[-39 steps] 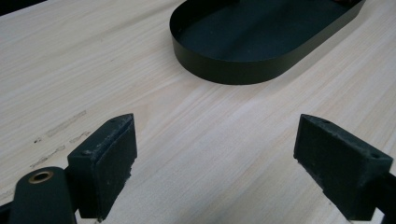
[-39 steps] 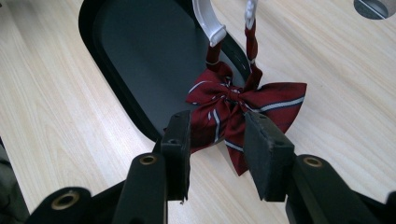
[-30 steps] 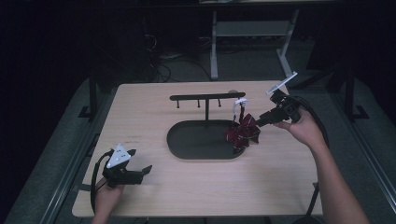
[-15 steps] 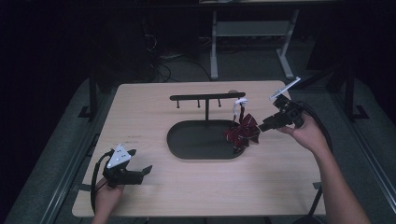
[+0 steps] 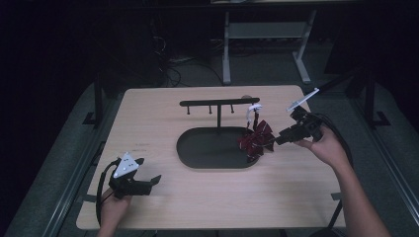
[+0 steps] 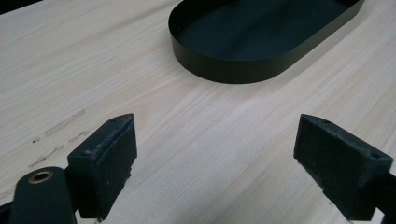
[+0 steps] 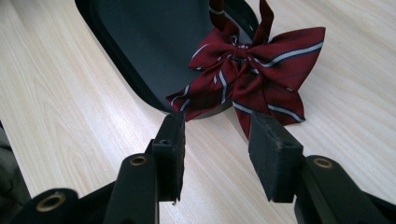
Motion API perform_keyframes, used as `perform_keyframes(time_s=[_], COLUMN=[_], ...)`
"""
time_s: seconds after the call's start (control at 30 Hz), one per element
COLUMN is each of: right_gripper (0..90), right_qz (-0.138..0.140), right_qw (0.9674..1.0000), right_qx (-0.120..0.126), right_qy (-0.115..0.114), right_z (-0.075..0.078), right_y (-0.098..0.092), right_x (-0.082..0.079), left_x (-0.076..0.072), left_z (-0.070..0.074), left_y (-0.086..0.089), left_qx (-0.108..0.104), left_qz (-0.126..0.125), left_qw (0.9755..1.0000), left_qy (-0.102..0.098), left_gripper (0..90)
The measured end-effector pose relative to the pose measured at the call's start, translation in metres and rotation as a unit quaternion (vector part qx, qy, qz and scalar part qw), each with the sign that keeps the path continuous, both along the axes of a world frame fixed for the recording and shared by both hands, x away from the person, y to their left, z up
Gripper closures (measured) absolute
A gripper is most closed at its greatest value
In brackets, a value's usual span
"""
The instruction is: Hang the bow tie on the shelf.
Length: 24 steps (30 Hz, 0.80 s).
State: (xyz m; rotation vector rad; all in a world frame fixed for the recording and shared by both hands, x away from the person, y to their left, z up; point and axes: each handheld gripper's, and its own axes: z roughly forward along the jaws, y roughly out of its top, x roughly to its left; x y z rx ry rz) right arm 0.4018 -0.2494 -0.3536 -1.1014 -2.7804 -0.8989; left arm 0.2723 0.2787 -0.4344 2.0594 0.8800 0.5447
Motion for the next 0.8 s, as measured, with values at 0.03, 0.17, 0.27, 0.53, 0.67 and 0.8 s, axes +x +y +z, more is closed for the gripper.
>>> perform_keyframes(time_s=[0.03, 0.17, 0.27, 0.53, 0.67, 0.8], right_gripper=[55.7, 55.4, 55.1, 54.4, 54.3, 53.8], right_qz=[-0.001, 0.000, 0.000, -0.003, -0.004, -0.007], right_qw=[1.0000, 1.0000, 1.0000, 1.0000, 1.0000, 0.9999], right_qx=[0.001, 0.002, 0.003, 0.007, 0.005, 0.008], right_qy=[0.000, 0.003, 0.004, 0.006, 0.006, 0.006], right_z=[-0.001, -0.005, -0.008, -0.015, -0.018, -0.020], right_y=[0.000, -0.002, -0.004, -0.008, -0.009, -0.011], right_x=[-0.001, -0.003, -0.004, -0.009, -0.012, -0.014], left_x=[0.000, 0.000, 0.000, 0.000, 0.000, 0.000], left_z=[0.000, 0.000, 0.000, 0.000, 0.000, 0.000], left_y=[0.000, 0.000, 0.000, 0.000, 0.000, 0.000], left_qx=[0.000, 0.002, 0.005, 0.001, 0.001, 0.006], left_qz=[0.000, -0.002, -0.004, 0.000, 0.000, -0.004], left_qw=[1.0000, 1.0000, 1.0000, 1.0000, 1.0000, 1.0000], left_qy=[0.000, 0.000, 0.000, -0.001, 0.001, 0.000], left_gripper=[13.2, 13.2, 13.2, 13.2, 13.2, 13.2])
